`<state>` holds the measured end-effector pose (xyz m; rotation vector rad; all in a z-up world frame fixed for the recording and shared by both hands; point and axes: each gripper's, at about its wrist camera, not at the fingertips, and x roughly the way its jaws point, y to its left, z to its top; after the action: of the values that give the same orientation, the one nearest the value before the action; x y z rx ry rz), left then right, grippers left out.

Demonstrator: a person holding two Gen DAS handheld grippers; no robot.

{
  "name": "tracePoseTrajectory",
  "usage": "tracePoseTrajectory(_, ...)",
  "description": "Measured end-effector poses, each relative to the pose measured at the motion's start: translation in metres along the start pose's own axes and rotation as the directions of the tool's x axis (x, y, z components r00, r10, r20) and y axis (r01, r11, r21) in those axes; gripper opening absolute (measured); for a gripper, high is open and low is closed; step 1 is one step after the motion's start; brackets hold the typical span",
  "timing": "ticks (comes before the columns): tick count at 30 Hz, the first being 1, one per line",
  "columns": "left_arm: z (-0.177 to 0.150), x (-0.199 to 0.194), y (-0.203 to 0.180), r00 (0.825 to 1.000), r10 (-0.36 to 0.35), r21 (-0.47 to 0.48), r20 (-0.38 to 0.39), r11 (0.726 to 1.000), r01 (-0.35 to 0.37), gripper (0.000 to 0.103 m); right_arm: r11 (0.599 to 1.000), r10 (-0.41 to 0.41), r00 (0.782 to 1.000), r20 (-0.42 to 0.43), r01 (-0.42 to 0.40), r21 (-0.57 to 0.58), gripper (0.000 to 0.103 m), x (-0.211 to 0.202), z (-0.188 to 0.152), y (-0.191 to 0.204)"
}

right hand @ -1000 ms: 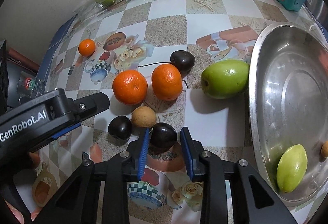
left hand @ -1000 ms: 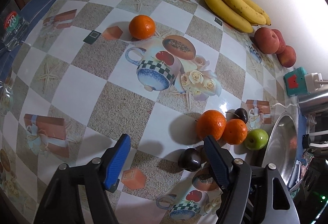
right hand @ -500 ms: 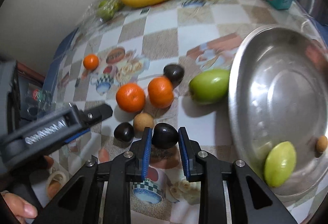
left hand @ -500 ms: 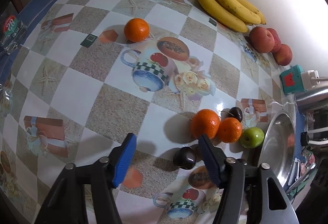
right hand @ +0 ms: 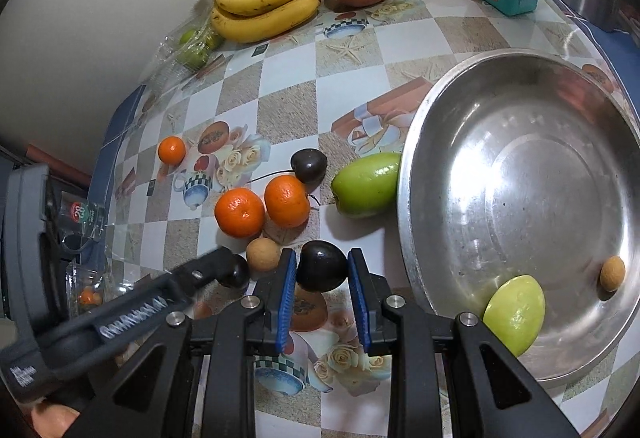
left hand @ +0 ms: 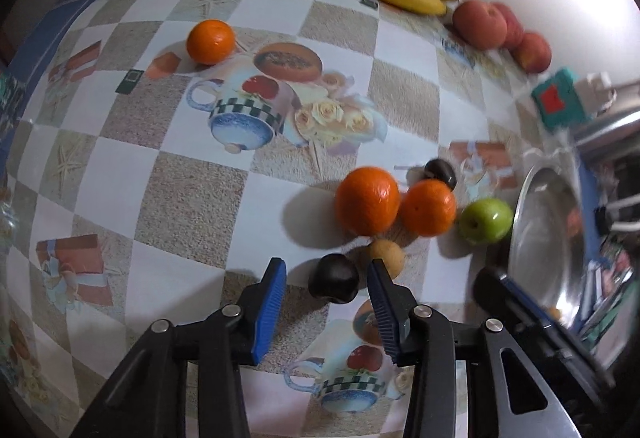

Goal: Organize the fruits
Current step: 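Grasp a dark plum with the right gripper while the left gripper grasps another dark plum, then carry both dark plums over the steel bowl and open both grippers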

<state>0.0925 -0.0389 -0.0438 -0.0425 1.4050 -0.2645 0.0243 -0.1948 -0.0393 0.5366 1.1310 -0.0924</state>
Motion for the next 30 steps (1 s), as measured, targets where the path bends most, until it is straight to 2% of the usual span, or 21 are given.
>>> tracePoseTrajectory(9, -0.002, 0.012, -0.013, 0.999, 0.032, 0.060, -0.018, 0.998, -0.031, 0.046, 1.000, 0.013, 1.000, 0.006, -0.013, 0.019, 0.027, -0.002, 0.001, -0.005)
tracePoseTrajectory(13, -0.002, 0.011, -0.013, 0.999, 0.030, 0.064, -0.010, 0.997, -0.030, 0.032, 1.000, 0.016, 1.000, 0.007, -0.016, 0.024, 0.027, -0.003, 0.001, -0.005)
tracePoseTrajectory(17, 0.000, 0.007, -0.014, 1.000, 0.025, 0.060, 0.006, 0.998, -0.025, 0.030, 0.999, 0.022, 1.000, 0.010, -0.023, 0.025, 0.027, -0.004, 0.001, -0.005)
tracePoseTrajectory(27, 0.008, -0.027, -0.006, 0.992, 0.002, 0.009, 0.124, 1.000, -0.004, 0.030, 0.999, 0.030, 0.999, 0.040, -0.032, 0.044, 0.027, -0.014, 0.004, -0.011)
tracePoseTrajectory(30, 0.009, -0.036, -0.002, 0.988, 0.000, -0.004, 0.152, 1.000, 0.001, 0.030, 0.998, -0.005, 0.998, 0.061, 0.001, 0.055, 0.027, -0.021, 0.005, -0.018)
